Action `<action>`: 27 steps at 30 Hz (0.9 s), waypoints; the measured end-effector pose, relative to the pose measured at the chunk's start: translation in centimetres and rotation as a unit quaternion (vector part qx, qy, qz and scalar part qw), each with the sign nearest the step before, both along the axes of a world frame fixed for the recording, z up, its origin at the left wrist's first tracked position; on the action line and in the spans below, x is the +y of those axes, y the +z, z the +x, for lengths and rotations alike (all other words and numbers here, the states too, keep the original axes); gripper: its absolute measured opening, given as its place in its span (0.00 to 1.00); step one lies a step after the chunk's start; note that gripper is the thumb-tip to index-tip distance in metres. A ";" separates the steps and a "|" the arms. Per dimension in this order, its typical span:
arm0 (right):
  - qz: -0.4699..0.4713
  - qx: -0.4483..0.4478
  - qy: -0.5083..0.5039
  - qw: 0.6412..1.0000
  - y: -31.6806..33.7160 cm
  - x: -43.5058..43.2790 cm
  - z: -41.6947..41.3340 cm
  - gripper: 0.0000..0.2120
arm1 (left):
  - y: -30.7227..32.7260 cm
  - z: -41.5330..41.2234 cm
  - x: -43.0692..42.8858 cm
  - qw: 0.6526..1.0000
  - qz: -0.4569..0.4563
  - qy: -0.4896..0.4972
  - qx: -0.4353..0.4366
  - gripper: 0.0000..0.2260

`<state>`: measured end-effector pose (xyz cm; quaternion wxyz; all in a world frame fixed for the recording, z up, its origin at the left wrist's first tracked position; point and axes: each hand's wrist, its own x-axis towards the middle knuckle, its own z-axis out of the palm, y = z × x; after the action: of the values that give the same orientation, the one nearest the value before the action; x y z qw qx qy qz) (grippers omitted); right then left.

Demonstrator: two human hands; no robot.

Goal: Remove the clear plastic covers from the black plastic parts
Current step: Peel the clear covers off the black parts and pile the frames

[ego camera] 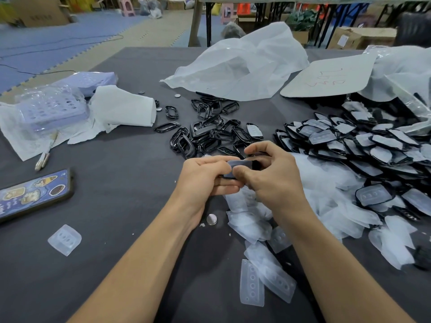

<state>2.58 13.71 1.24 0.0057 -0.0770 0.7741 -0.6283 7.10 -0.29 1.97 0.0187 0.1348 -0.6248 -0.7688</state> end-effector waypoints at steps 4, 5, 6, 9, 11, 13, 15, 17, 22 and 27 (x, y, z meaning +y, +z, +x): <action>-0.072 -0.069 0.048 0.994 0.6 0.4 -0.2 0.12 | 0.0 0.1 0.4 1.000 -0.020 0.006 0.006 0.15; -0.096 -0.086 0.058 0.990 0.8 0.5 -0.2 0.10 | -0.1 0.1 0.4 1.000 -0.021 0.010 0.006 0.15; -0.116 -0.100 0.063 0.986 1.0 0.5 -0.2 0.08 | -0.1 0.0 0.4 1.000 -0.022 0.015 0.005 0.15; -0.130 -0.107 0.053 0.984 1.1 0.5 -0.2 0.10 | -0.1 -0.1 0.3 0.999 -0.026 0.019 0.001 0.15; -0.122 -0.098 0.038 0.987 1.0 0.4 -0.1 0.10 | -0.2 0.0 0.3 0.999 -0.030 0.015 -0.001 0.14; -0.113 -0.087 0.026 0.989 0.9 0.3 0.0 0.10 | -0.2 -0.1 0.2 0.999 -0.032 0.021 -0.002 0.13; -0.105 -0.078 0.015 0.991 0.8 0.3 0.0 0.10 | -0.3 -0.2 0.0 0.999 -0.027 0.035 -0.004 0.11; -0.099 -0.074 0.006 0.992 0.8 0.2 -0.1 0.10 | -0.2 -0.2 -0.3 0.999 -0.027 0.037 -0.006 0.11; -0.076 -0.064 -0.006 0.995 0.7 0.1 -0.2 0.10 | -0.2 -0.1 -0.8 0.999 -0.042 0.017 -0.012 0.18; -0.082 -0.063 0.004 0.995 0.6 0.1 -0.1 0.10 | -0.3 -0.1 -0.8 0.996 -0.083 0.035 -0.010 0.06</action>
<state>2.53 13.79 1.88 0.0509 -0.0407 0.7177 -0.6933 6.96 -1.07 1.63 0.0506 0.1625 -0.6817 -0.7115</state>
